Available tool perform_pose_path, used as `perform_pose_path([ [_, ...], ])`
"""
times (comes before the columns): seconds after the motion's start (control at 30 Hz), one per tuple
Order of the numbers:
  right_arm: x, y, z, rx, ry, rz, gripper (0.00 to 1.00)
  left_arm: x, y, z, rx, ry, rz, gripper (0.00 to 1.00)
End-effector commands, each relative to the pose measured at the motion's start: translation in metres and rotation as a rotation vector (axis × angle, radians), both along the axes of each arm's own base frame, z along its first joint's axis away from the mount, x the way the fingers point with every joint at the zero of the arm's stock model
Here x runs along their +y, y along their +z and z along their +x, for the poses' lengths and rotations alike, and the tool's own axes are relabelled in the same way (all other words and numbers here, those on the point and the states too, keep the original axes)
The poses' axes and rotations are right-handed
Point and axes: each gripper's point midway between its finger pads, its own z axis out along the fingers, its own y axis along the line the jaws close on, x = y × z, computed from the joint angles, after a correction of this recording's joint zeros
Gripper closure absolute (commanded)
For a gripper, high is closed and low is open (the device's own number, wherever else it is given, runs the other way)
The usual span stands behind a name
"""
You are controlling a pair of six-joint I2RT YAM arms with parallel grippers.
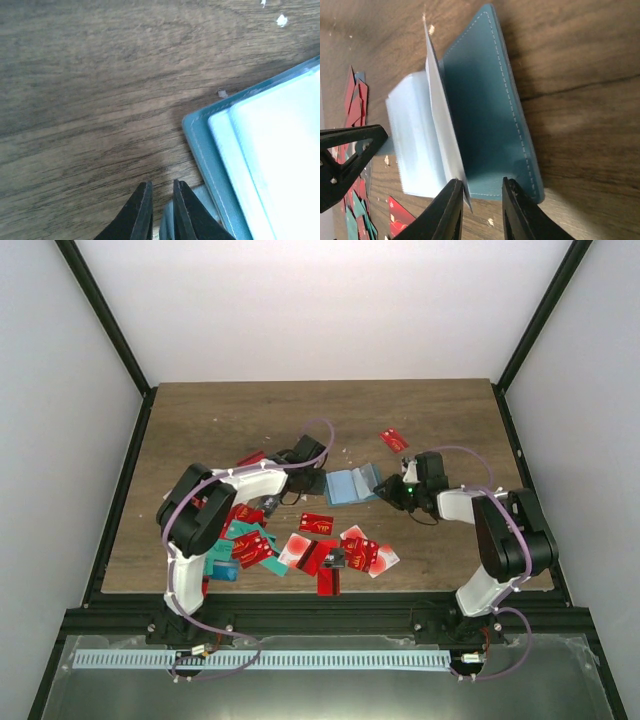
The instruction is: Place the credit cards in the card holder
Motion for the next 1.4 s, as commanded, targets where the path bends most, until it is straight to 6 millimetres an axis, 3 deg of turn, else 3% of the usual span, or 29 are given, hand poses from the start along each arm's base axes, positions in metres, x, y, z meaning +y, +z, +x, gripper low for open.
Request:
perform_pose_path([
  [0.0, -0.001, 0.011, 0.012, -0.029, 0.017, -0.018, 0.76, 0.003, 0.009, 0.009, -0.022, 0.000, 0.034, 0.81],
  [0.17, 0.002, 0.008, 0.013, -0.026, 0.031, -0.018, 0.76, 0.013, 0.055, 0.025, -0.130, 0.056, 0.100, 0.62],
  [0.27, 0.002, 0.008, 0.013, -0.029, 0.035, -0.017, 0.76, 0.008, 0.083, 0.032, -0.188, 0.055, 0.126, 0.62],
  [0.37, 0.003, 0.009, 0.014, -0.034, 0.038, -0.014, 0.77, -0.023, 0.100, 0.035, -0.194, -0.045, 0.006, 0.62],
  [0.47, 0.004, 0.009, 0.015, -0.034, 0.040, -0.012, 0.77, -0.066, 0.103, 0.033, -0.147, -0.192, -0.137, 0.63],
  [0.63, 0.005, 0.010, 0.016, -0.039, 0.043, -0.008, 0.78, -0.111, 0.073, 0.037, -0.044, -0.324, -0.212, 0.66],
  [0.8, 0.006, 0.009, 0.016, -0.035, 0.053, -0.005, 0.79, -0.139, 0.038, 0.028, 0.020, -0.407, -0.200, 0.66],
  [0.93, 0.006, 0.019, 0.018, -0.062, 0.061, -0.013, 0.79, -0.139, 0.007, 0.012, 0.063, -0.433, -0.115, 0.67],
  [1.17, 0.007, 0.057, 0.018, -0.137, 0.078, -0.012, 0.78, -0.118, -0.023, -0.010, 0.111, -0.386, -0.073, 0.66],
  [1.37, 0.031, 0.100, 0.000, -0.247, 0.201, 0.104, 0.77, -0.114, -0.022, -0.034, 0.164, -0.351, -0.168, 0.66],
])
